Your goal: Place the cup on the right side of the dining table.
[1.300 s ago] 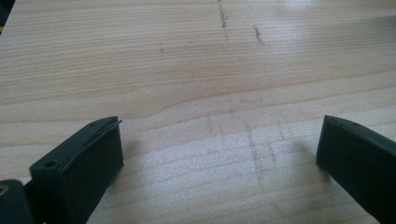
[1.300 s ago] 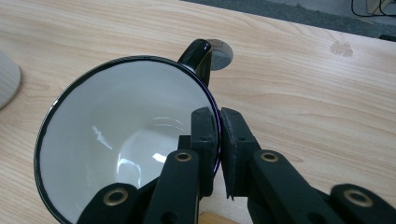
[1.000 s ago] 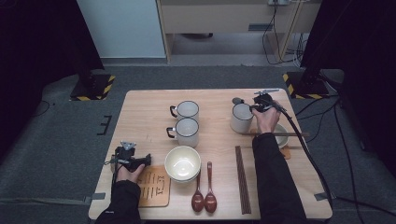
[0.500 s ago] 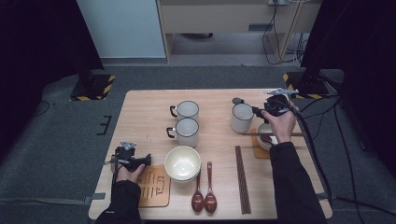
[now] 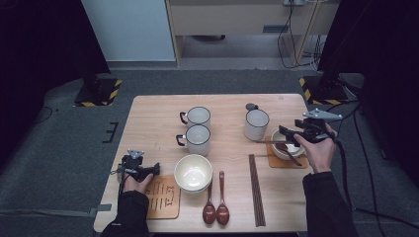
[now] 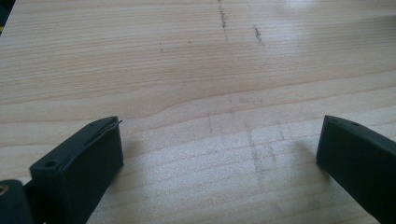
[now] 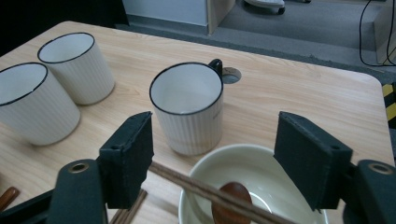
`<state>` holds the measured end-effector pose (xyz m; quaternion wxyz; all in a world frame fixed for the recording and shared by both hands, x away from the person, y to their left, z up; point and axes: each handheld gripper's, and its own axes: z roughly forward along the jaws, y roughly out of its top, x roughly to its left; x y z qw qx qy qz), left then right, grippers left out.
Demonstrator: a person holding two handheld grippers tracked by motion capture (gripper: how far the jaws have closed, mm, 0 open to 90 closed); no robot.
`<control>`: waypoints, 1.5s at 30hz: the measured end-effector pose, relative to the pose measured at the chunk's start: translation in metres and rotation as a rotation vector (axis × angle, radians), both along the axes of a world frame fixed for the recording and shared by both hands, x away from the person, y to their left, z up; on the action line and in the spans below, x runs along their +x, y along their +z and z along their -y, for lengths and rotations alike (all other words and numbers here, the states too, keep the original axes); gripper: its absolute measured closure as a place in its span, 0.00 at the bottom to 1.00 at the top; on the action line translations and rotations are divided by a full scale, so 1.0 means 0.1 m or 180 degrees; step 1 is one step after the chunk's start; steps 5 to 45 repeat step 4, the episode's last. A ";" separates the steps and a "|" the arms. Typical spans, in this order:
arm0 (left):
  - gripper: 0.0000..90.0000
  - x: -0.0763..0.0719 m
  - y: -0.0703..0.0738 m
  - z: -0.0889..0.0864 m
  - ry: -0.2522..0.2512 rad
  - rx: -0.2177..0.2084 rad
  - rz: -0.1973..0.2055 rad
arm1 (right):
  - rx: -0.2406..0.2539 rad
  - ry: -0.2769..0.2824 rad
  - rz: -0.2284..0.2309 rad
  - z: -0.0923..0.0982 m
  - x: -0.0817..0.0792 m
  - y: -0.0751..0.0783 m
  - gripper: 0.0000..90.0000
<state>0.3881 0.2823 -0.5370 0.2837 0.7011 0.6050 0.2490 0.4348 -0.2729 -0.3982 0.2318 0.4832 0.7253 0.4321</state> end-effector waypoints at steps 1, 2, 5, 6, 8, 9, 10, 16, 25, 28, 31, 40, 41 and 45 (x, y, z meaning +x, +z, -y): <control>0.00 0.00 0.00 0.00 0.0000 0.0000 0.0000 | 0.0021 -0.0017 0.0023 0.03 -0.04 -0.01 0.30; 0.00 0.00 0.00 0.00 0.0000 0.0000 0.0000 | 0.0039 -0.0028 0.0042 0.07 -0.07 -0.02 0.29; 0.00 0.00 0.00 0.00 0.0000 0.0000 0.0000 | 0.0094 -0.0066 0.0075 0.14 -0.15 -0.04 0.29; 0.00 0.00 0.00 0.00 0.0000 0.0000 0.0000 | 0.0094 -0.0066 0.0075 0.14 -0.15 -0.04 0.29; 0.00 0.00 0.00 0.00 0.0000 0.0000 0.0000 | 0.0094 -0.0066 0.0075 0.14 -0.15 -0.04 0.29; 0.00 0.00 0.00 0.00 0.0000 0.0000 0.0000 | 0.0094 -0.0066 0.0075 0.14 -0.15 -0.04 0.29; 0.00 0.00 0.00 0.00 0.0000 0.0000 0.0000 | 0.0094 -0.0066 0.0075 0.14 -0.15 -0.04 0.29; 0.00 0.00 0.00 0.00 0.0000 0.0000 0.0000 | 0.0094 -0.0066 0.0075 0.14 -0.15 -0.04 0.29; 0.00 0.00 0.00 0.00 0.0000 0.0000 0.0000 | 0.0094 -0.0066 0.0075 0.14 -0.15 -0.04 0.29; 0.00 0.00 0.00 0.00 0.0000 0.0000 0.0000 | 0.0094 -0.0066 0.0075 0.14 -0.15 -0.04 0.29; 0.00 0.00 0.00 0.00 0.0000 0.0000 0.0000 | 0.0094 -0.0066 0.0075 0.14 -0.15 -0.04 0.29; 0.00 0.00 0.00 0.00 0.0000 0.0000 0.0000 | 0.0094 -0.0066 0.0075 0.14 -0.15 -0.04 0.29; 0.00 0.00 0.00 0.00 0.0000 0.0000 0.0000 | 0.0094 -0.0066 0.0075 0.14 -0.15 -0.04 0.29; 0.00 0.00 0.00 0.00 0.0000 0.0000 0.0000 | 0.0094 -0.0066 0.0075 0.14 -0.15 -0.04 0.29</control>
